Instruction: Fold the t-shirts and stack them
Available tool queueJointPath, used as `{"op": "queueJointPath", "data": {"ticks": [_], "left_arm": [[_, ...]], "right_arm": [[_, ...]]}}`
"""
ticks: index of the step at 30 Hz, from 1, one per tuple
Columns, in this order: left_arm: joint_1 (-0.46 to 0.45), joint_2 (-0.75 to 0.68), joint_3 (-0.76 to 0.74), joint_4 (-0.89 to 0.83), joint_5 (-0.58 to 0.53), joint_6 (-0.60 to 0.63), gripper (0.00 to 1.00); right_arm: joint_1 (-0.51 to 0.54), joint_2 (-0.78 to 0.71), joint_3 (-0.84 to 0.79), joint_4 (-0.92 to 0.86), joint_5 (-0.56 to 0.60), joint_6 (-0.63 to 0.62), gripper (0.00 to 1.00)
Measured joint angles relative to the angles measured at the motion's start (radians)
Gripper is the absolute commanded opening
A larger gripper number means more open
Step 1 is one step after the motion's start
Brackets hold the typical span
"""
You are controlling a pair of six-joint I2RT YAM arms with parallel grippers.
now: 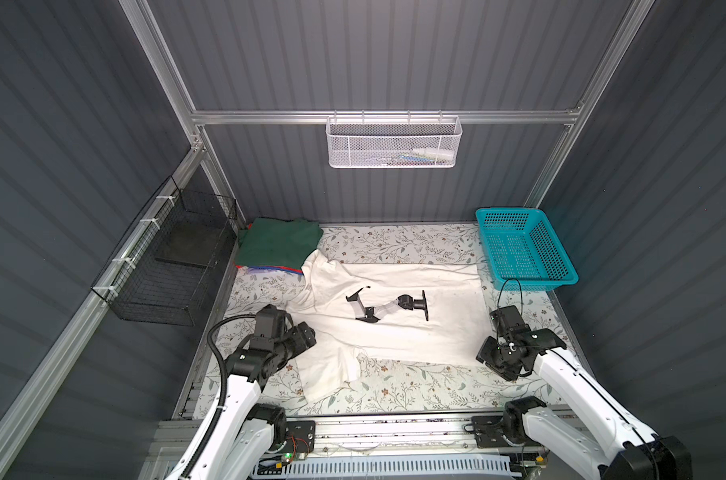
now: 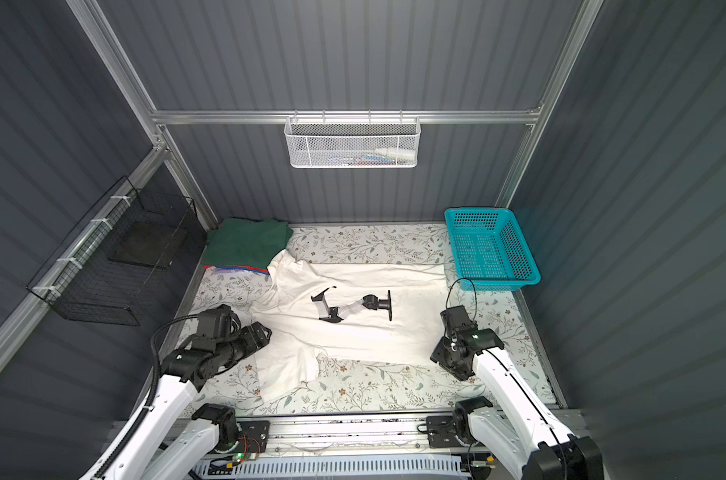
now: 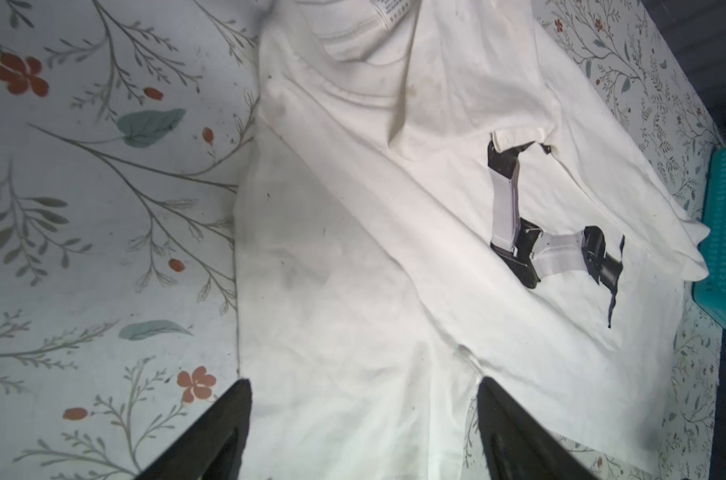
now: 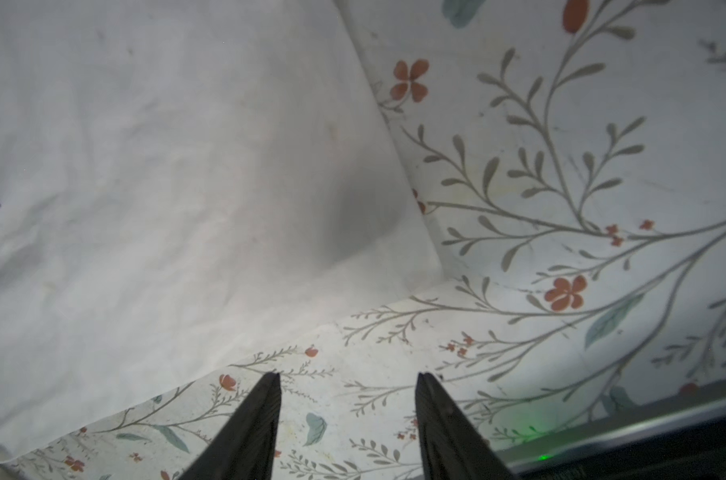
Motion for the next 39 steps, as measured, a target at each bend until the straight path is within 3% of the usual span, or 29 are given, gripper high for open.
{"op": "queueJointPath", "data": {"ticks": [4,9,18,22,25,29,32,36,39], "left_arm": [[-0.053,0.039,-0.056,0.006,0.000,-0.055,0.73],[-0.116,0.034,-0.130,0.017,-0.026,-0.115,0.72],[-0.142,-0.058,-0.221,0.013,-0.026,-0.185,0.66],[-0.147,-0.039,-0.221,0.021,-0.027,-0.198,0.62],[-0.147,-0.003,-0.213,0.037,-0.027,-0.200,0.57],[-0.152,0.045,-0.208,0.071,-0.030,-0.206,0.38],[-0.152,0.088,-0.208,0.099,-0.031,-0.215,0.03],[-0.153,0.142,-0.204,0.145,-0.026,-0.219,0.00],[-0.153,0.145,-0.198,0.149,-0.026,-0.219,0.00]], "right_arm": [[0.001,0.025,-0.030,0.020,0.024,0.032,0.52],[0.006,0.104,-0.034,0.045,0.061,0.042,0.49],[0.008,0.123,-0.034,0.084,0.097,0.037,0.45],[0.008,0.171,-0.034,0.112,0.097,0.027,0.40],[0.008,0.211,-0.035,0.137,0.094,0.018,0.28],[0.009,0.214,-0.035,0.161,0.089,0.005,0.20],[0.010,0.213,-0.035,0.166,0.090,-0.002,0.14],[0.010,0.209,-0.035,0.170,0.093,-0.015,0.02],[0.010,0.206,-0.031,0.159,0.108,-0.019,0.00]]}}
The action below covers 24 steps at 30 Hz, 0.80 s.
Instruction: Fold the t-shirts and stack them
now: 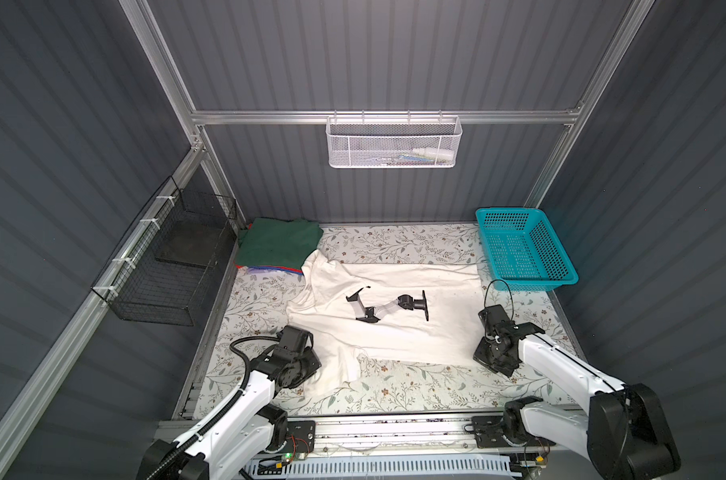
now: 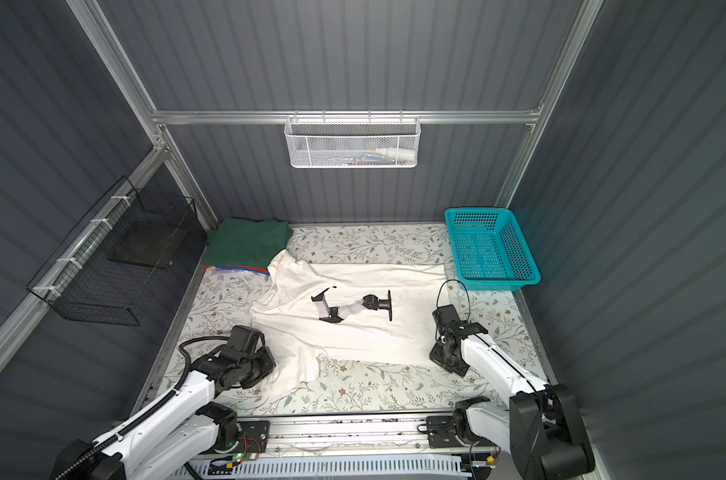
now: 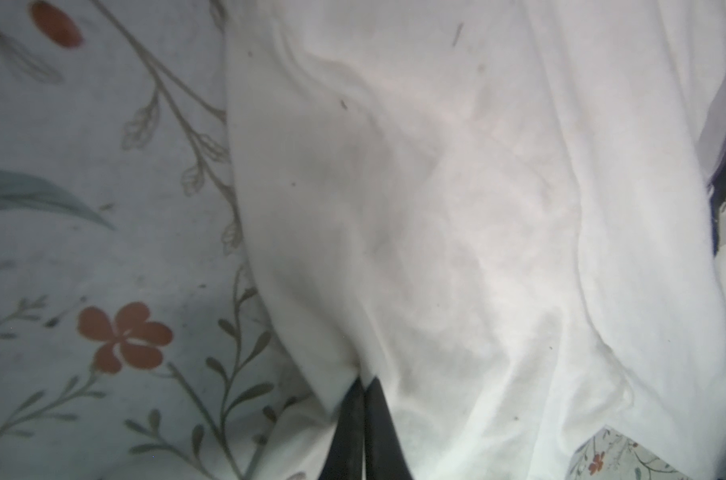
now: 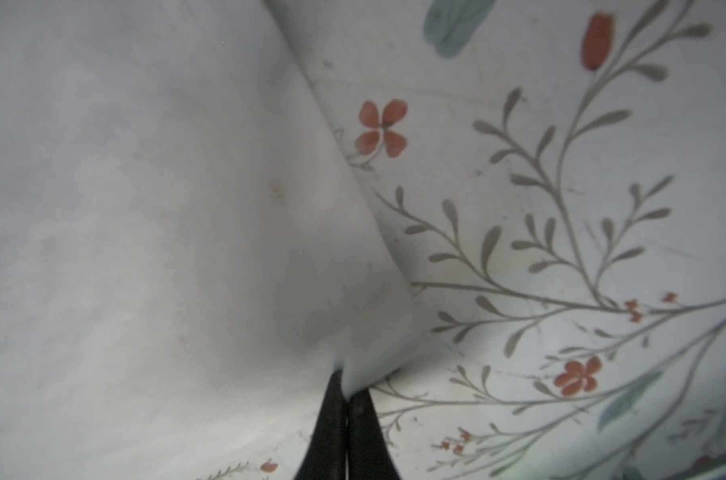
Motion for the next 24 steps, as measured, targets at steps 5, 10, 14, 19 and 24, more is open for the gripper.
{"op": "queueJointPath", "data": {"ticks": [5,10,14,19,24], "left_arm": [[0.000,-0.020,0.031,-0.055,-0.005,0.002,0.00],[0.000,-0.011,0.113,-0.085,-0.014,0.011,0.00],[0.000,0.050,0.155,-0.082,-0.019,0.012,0.00],[0.000,0.125,0.251,-0.081,-0.023,0.032,0.00],[0.007,0.222,0.369,-0.062,-0.027,0.071,0.00]], "right_arm": [[0.000,-0.019,0.021,-0.008,0.016,-0.006,0.00],[0.000,-0.056,0.034,-0.020,0.017,-0.011,0.00],[0.000,-0.060,0.051,-0.026,0.020,-0.019,0.00],[0.000,-0.047,0.089,-0.023,0.018,-0.025,0.00],[0.000,0.040,0.183,-0.015,0.020,-0.040,0.00]]}}
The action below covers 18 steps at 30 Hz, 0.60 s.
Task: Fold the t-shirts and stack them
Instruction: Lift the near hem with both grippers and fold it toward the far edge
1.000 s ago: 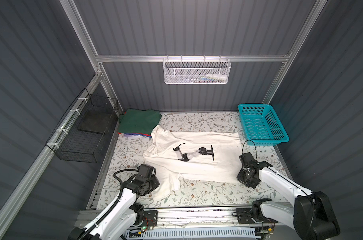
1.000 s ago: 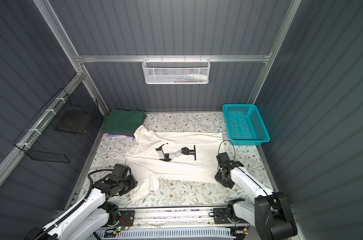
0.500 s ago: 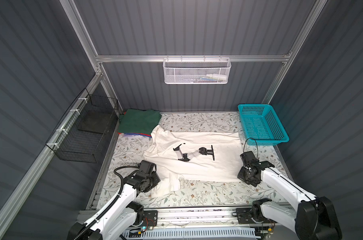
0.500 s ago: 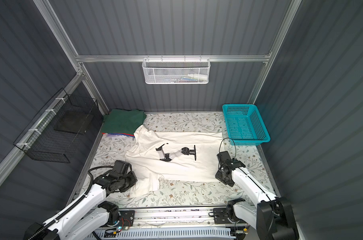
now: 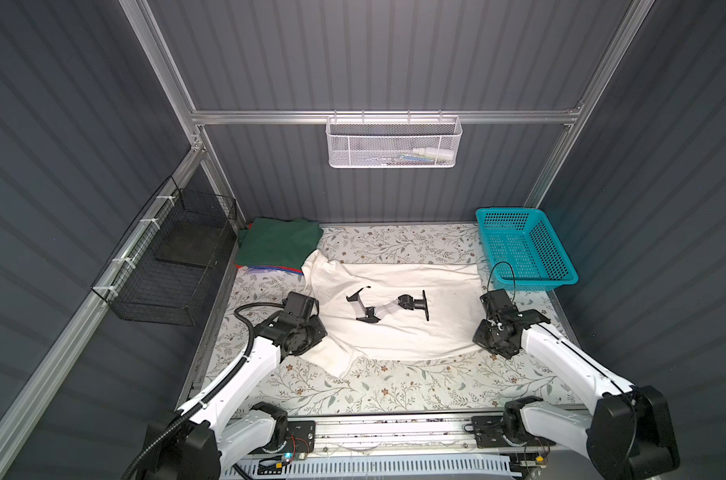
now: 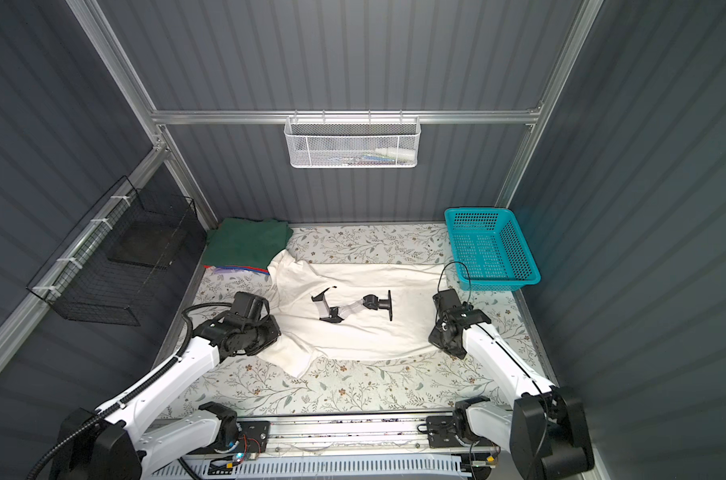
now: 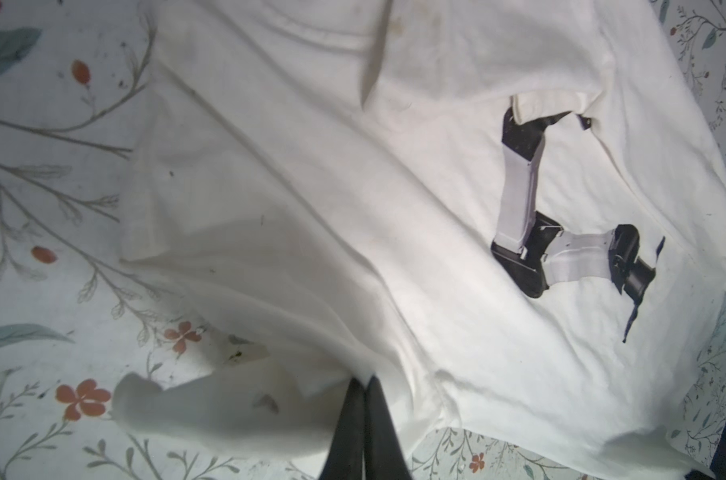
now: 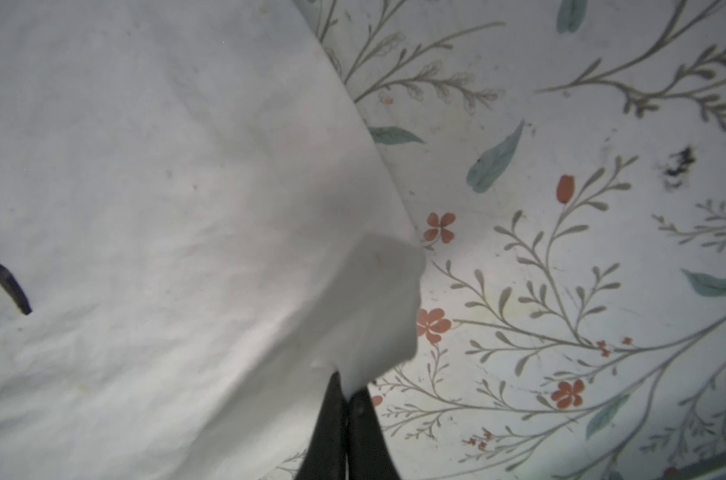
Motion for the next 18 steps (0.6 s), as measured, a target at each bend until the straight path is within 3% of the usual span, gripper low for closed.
{"op": "queueJointPath", "data": {"ticks": [11,18], "left_arm": [[0.153,0.137,0.097,0.063,0.064,0.064,0.00],[0.184,0.201,0.180,0.066,0.098,0.107,0.00]], "right_arm": [[-0.022,0.185,0.175,0.043,0.011,-0.067,0.00],[-0.054,0.249,0.226,0.051,0.013,-0.101,0.00]]}}
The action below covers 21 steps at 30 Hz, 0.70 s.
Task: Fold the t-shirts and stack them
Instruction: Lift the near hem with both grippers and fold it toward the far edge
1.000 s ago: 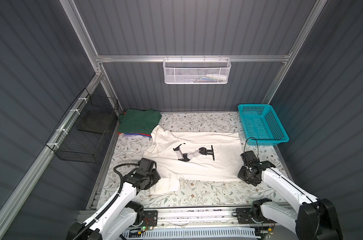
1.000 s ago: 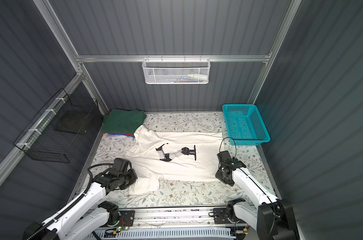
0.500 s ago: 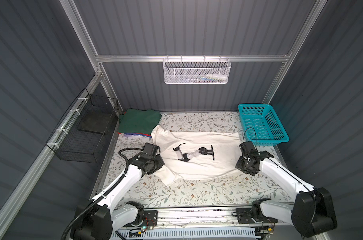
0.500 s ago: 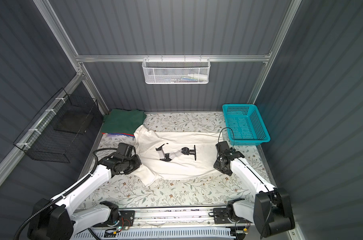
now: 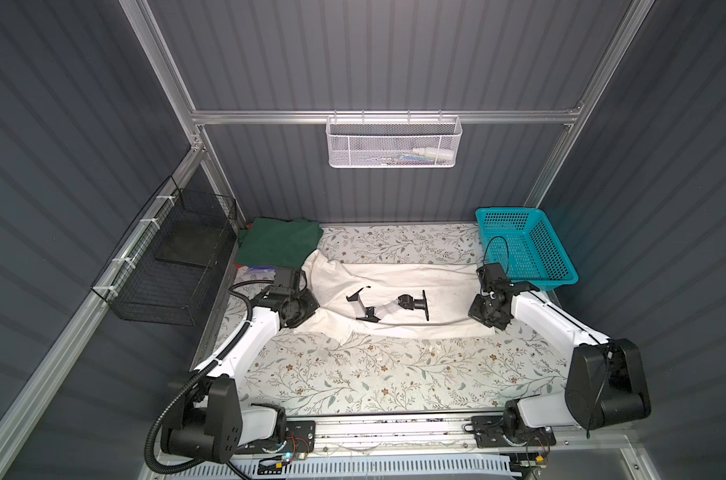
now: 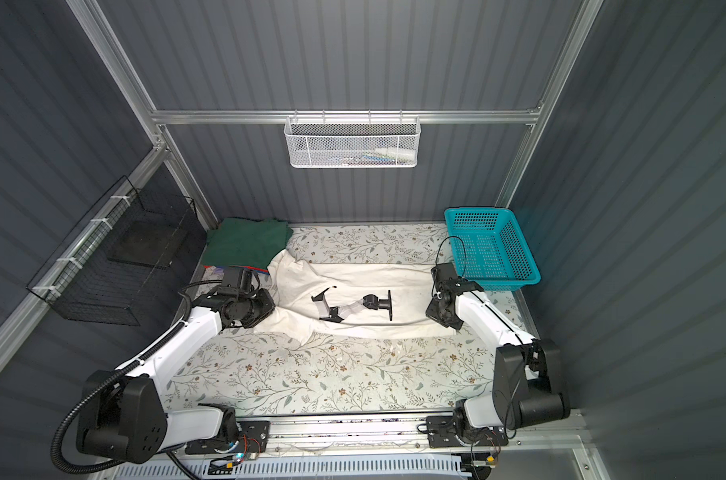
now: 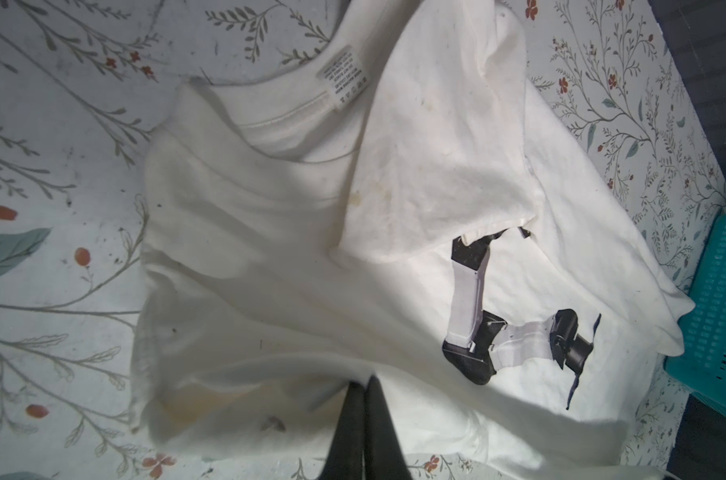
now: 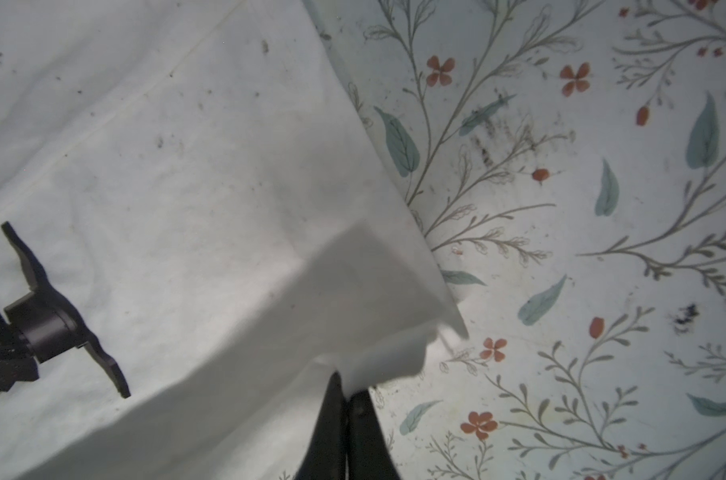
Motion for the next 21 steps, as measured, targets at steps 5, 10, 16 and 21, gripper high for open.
{"op": "queueJointPath", "data": {"ticks": [5,10,16,21], "left_arm": [[0.002,0.035,0.052,0.000,0.013,0.019,0.00],[0.017,0.079,0.092,0.003,0.020,0.031,0.00],[0.042,0.146,0.129,0.013,0.031,0.037,0.00],[0.064,0.216,0.168,0.031,0.047,0.045,0.00]], "right_arm": [[-0.008,0.029,0.043,0.011,0.005,-0.018,0.00],[-0.027,0.069,0.081,0.016,0.005,-0.034,0.00],[-0.038,0.156,0.150,0.016,0.004,-0.057,0.00],[-0.045,0.229,0.204,0.015,0.004,-0.072,0.00]]}}
